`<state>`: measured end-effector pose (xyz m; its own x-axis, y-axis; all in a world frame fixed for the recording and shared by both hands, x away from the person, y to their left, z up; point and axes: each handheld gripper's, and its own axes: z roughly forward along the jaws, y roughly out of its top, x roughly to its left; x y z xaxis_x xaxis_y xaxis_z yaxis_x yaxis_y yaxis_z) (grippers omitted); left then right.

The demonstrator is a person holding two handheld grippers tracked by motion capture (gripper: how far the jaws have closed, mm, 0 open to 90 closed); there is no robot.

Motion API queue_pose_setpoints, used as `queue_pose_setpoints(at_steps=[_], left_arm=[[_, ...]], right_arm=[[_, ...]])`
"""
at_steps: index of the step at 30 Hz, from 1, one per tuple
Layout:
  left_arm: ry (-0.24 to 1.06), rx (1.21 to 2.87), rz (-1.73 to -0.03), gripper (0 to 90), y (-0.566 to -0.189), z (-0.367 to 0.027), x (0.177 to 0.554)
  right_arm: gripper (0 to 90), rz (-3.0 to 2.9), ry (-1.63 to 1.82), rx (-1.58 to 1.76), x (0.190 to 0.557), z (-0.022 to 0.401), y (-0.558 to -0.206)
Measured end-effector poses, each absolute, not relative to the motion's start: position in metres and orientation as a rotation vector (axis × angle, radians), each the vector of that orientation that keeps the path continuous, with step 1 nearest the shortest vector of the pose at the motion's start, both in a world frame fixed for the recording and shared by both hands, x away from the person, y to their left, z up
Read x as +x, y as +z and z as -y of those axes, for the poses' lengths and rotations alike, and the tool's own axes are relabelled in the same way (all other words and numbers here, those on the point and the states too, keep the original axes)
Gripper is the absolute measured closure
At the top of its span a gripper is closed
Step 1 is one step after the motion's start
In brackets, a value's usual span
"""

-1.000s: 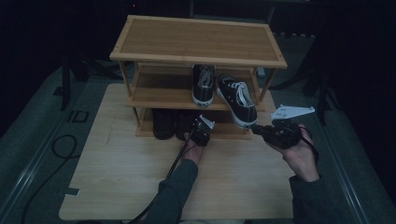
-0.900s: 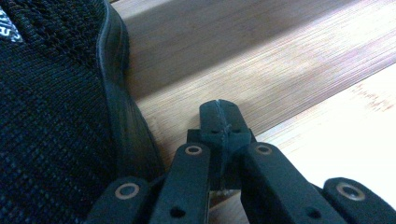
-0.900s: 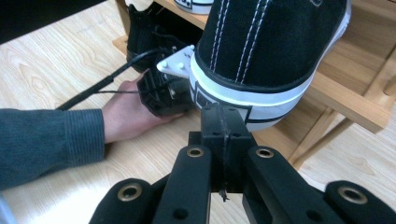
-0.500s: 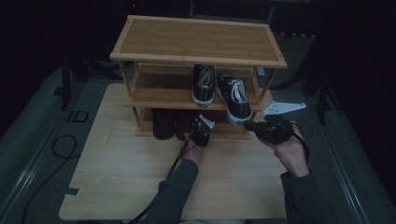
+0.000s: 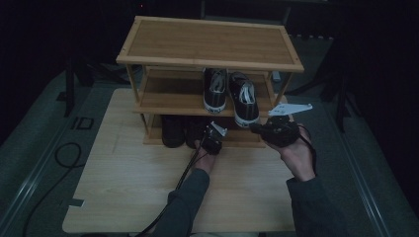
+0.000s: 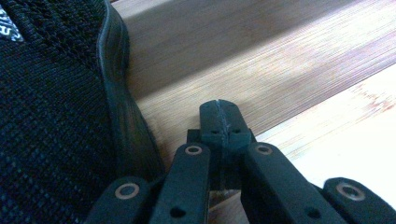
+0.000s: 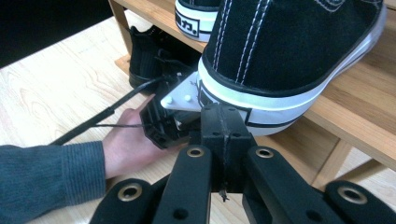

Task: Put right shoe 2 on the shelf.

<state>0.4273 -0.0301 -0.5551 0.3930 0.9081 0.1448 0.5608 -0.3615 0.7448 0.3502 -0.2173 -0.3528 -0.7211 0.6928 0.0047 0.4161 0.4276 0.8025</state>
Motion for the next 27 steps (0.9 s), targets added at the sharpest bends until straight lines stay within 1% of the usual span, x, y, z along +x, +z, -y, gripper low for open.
queue_pose_setpoints(at_steps=[7,27], left_arm=[[0.741,2.047,-1.253,90.0,-0.555,0.03,0.428],[0.736,2.054,-1.251,90.0,-0.555,0.03,0.428]], right_arm=[[90.0,-2.356,1.208,0.946,0.356,0.204,-0.354],[90.0,-2.318,1.185,0.94,0.36,0.187,-0.358]])
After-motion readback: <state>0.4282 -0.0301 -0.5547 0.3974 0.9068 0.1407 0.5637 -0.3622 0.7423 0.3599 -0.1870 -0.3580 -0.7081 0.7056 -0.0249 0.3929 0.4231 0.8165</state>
